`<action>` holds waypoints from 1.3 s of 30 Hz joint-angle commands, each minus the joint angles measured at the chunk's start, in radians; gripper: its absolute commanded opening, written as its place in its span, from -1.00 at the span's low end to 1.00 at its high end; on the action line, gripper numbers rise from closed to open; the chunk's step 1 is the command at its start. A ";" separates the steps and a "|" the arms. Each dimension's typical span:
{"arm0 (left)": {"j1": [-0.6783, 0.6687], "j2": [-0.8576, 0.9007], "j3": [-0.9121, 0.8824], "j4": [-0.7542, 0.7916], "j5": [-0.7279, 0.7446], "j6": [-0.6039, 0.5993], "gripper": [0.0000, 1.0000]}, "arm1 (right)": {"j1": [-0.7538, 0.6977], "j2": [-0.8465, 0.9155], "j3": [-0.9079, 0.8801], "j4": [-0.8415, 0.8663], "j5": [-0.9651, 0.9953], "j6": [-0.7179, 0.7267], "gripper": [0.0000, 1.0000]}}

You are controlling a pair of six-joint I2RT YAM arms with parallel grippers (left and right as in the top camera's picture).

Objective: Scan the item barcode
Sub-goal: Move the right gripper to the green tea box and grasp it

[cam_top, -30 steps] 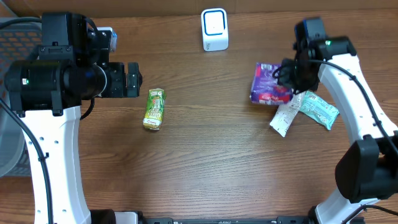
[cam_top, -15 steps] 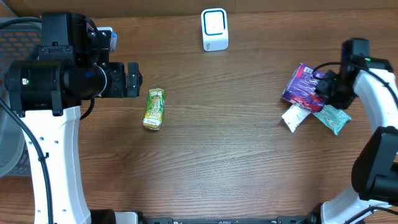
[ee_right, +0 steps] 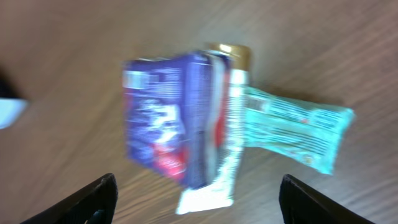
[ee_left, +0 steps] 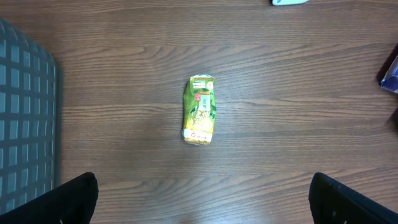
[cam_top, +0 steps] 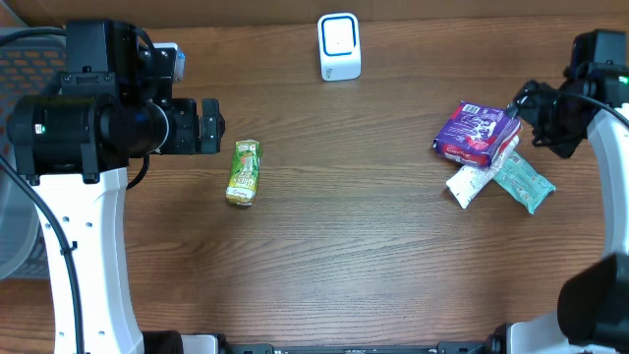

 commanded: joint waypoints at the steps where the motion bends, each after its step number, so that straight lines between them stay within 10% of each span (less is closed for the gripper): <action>1: 0.004 0.009 0.007 0.002 -0.003 0.022 0.99 | 0.047 -0.043 0.026 0.014 -0.116 -0.019 0.67; 24: 0.004 0.009 0.007 0.002 -0.003 0.022 0.99 | 0.792 0.312 0.026 0.673 -0.290 0.163 0.68; 39: 0.004 0.009 0.007 0.002 -0.003 0.022 0.99 | 0.939 0.555 0.026 0.877 -0.290 0.200 0.37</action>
